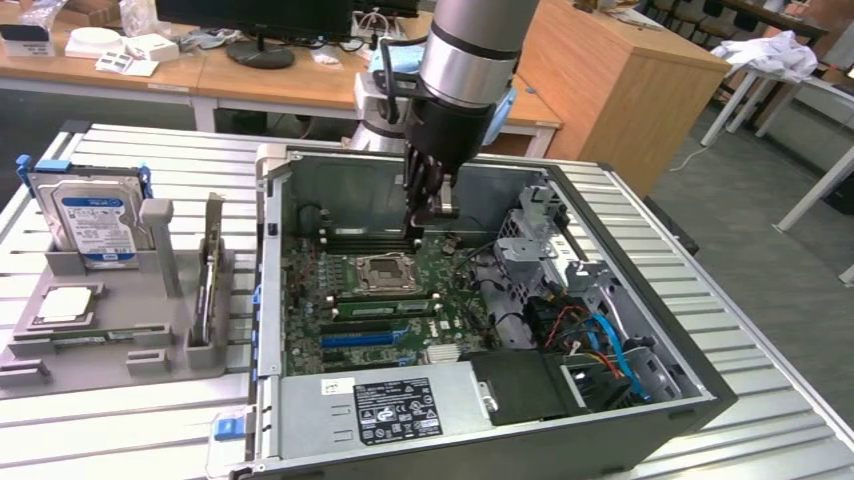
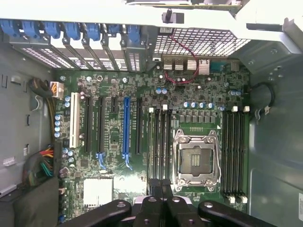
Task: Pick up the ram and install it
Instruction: 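Press down the ram until it locks into place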
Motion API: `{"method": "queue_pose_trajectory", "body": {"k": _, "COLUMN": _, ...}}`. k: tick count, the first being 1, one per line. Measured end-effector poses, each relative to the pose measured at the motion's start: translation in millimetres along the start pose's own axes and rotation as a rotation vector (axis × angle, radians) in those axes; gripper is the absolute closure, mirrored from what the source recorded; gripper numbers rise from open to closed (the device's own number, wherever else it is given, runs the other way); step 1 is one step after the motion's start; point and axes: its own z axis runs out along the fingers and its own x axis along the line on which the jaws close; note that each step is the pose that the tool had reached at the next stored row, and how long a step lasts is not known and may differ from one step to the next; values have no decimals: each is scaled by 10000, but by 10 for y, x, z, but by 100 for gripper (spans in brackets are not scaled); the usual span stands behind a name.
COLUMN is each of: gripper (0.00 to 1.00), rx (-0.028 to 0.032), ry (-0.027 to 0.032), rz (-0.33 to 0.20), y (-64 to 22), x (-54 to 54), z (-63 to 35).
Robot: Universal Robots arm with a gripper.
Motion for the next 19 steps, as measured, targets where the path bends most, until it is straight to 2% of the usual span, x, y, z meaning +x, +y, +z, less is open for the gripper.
{"method": "queue_pose_trajectory", "body": {"k": 15, "gripper": 89, "rx": 1, "ry": 0, "rz": 42, "y": 0, "x": 0, "z": -1}}
{"method": "queue_pose_trajectory", "body": {"k": 19, "gripper": 89, "rx": 35, "ry": -15, "rz": 582, "y": 0, "x": 0, "z": 0}}
